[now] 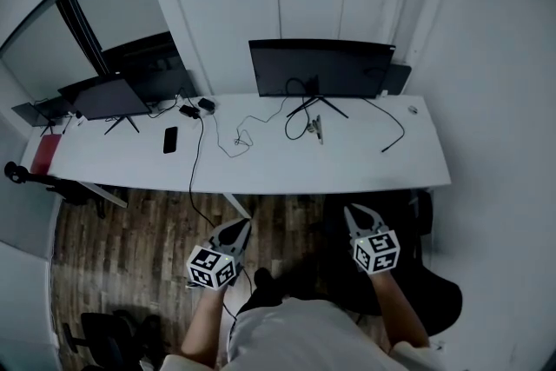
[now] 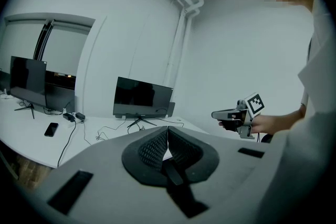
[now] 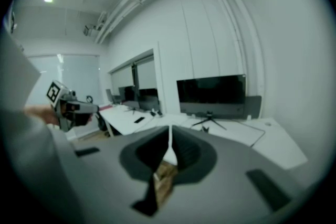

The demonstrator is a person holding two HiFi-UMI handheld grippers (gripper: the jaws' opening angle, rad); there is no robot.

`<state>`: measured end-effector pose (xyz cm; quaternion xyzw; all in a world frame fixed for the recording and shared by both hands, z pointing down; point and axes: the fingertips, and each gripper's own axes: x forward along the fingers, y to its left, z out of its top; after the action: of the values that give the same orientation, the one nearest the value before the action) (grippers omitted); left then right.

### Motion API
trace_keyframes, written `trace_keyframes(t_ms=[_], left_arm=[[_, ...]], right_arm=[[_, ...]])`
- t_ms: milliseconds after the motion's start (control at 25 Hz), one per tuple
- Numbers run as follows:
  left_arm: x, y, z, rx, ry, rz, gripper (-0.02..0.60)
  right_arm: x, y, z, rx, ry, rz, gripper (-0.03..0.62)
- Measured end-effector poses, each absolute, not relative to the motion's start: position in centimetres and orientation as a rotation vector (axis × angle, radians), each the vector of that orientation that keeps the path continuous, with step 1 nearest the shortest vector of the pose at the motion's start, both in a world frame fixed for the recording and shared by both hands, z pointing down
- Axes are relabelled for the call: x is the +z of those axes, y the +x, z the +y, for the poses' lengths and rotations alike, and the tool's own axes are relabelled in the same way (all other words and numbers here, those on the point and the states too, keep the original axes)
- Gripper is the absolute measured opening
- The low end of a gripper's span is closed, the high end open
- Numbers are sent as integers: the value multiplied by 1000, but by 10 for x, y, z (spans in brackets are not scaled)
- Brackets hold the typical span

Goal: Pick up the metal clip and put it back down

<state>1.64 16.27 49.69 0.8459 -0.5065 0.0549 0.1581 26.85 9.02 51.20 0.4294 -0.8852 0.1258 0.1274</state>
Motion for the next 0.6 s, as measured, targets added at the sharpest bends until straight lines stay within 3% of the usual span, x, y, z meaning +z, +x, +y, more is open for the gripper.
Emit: trace_keyframes(t_ms=[600], left_arm=[[502, -6, 96, 167, 2483, -1337, 32]], right_arm=[[519, 244, 50, 370, 1338, -2490, 34]])
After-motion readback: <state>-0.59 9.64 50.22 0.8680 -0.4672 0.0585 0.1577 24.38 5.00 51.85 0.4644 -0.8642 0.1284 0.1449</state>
